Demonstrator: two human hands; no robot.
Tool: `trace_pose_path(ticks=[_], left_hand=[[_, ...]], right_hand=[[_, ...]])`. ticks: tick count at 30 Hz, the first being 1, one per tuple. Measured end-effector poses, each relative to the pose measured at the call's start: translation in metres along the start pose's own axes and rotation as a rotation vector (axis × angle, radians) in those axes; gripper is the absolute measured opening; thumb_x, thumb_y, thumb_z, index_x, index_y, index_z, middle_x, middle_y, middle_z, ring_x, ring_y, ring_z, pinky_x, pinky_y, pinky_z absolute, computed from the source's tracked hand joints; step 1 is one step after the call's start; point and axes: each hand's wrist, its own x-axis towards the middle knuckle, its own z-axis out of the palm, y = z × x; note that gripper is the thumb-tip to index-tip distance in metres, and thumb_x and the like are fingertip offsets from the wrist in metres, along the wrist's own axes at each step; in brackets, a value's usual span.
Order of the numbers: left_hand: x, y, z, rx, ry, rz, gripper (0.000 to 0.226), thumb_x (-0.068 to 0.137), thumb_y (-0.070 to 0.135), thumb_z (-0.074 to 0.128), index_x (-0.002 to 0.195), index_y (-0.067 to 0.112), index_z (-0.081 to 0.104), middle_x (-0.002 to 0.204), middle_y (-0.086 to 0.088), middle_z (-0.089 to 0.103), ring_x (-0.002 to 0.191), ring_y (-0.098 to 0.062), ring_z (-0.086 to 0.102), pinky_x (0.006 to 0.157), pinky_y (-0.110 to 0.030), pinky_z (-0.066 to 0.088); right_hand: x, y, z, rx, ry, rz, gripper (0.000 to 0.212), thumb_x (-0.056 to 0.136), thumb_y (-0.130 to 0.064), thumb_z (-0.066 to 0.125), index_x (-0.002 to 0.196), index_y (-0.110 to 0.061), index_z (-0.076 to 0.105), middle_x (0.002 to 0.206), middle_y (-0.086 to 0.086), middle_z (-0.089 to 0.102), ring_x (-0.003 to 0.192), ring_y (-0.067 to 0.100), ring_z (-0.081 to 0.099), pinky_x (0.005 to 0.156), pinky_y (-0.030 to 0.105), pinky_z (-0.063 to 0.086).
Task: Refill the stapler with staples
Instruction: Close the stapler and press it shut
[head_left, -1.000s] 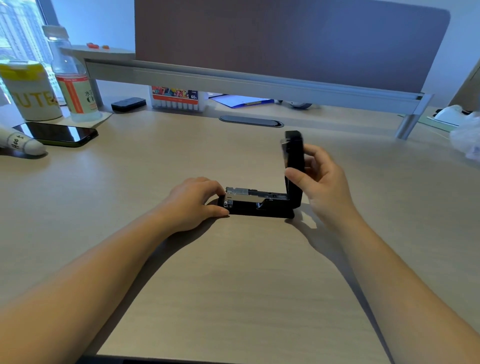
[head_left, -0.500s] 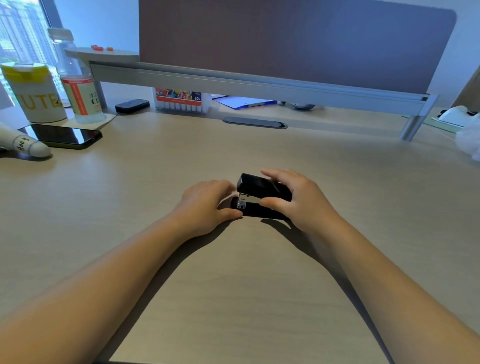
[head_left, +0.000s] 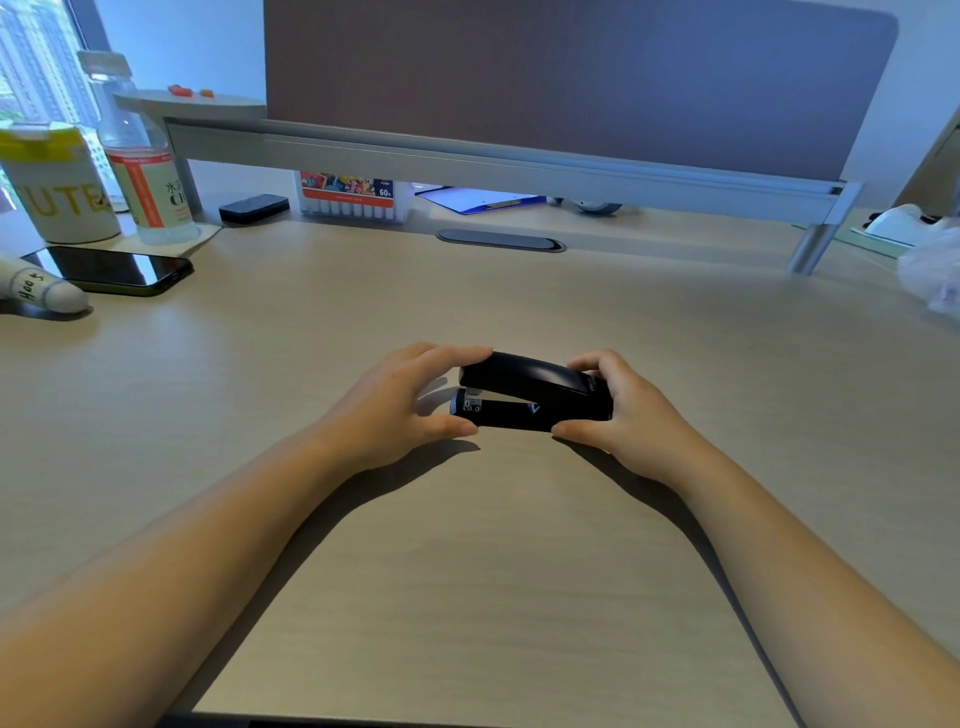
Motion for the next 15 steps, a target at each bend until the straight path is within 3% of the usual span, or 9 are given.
trace_pose_path(ticks=[5,9,12,15], left_hand=[[-0.0005,0.0012,0.0016,0.018,0.037,-0.020,0.062,0.075,0.025,0.065,0.128,0.033,0.036,0.132,-0.001,0.048,0.121,-0.017,0.041,0.097,-0.027,0.030],[0.0033,0.0056,0.0059,0.054,0.031,-0.141,0.085,0.068,0.033,0.070,0.137,0.027,0.020,0.139,-0.003,0.044,0.128,-0.021,0.037,0.107,-0.036,0.029],[0.0065,0.0031,0.0060,0.178,-0.019,-0.208,0.066,0.071,0.040,0.065,0.128,0.022,0.039,0.135,-0.004,0.047,0.126,-0.022,0.038,0.105,-0.037,0.031],[0.0075,-0.0006,0.0071,0.193,-0.019,-0.212,0.046,0.076,0.039,0.060,0.117,0.021,0.053,0.127,-0.004,0.054,0.120,-0.022,0.042,0.100,-0.038,0.035]], right_hand=[[-0.0021,0.0021,-0.0023,-0.011,0.017,-0.002,0.045,0.074,-0.017,0.068,0.109,-0.020,0.041,0.103,0.002,0.052,0.092,0.021,0.052,0.069,0.025,0.043],[-0.0039,0.0051,-0.0057,-0.066,0.036,0.039,0.041,0.073,-0.020,0.068,0.106,-0.017,0.045,0.104,0.001,0.053,0.094,0.020,0.051,0.072,0.029,0.040],[-0.0042,0.0058,-0.0068,-0.189,0.049,0.048,0.031,0.073,-0.028,0.068,0.093,-0.019,0.046,0.096,0.002,0.051,0.089,0.019,0.048,0.063,0.027,0.037],[-0.0014,0.0064,-0.0067,-0.242,0.058,0.059,0.031,0.072,-0.033,0.067,0.089,-0.017,0.047,0.089,0.002,0.048,0.087,0.022,0.047,0.068,0.032,0.036]])
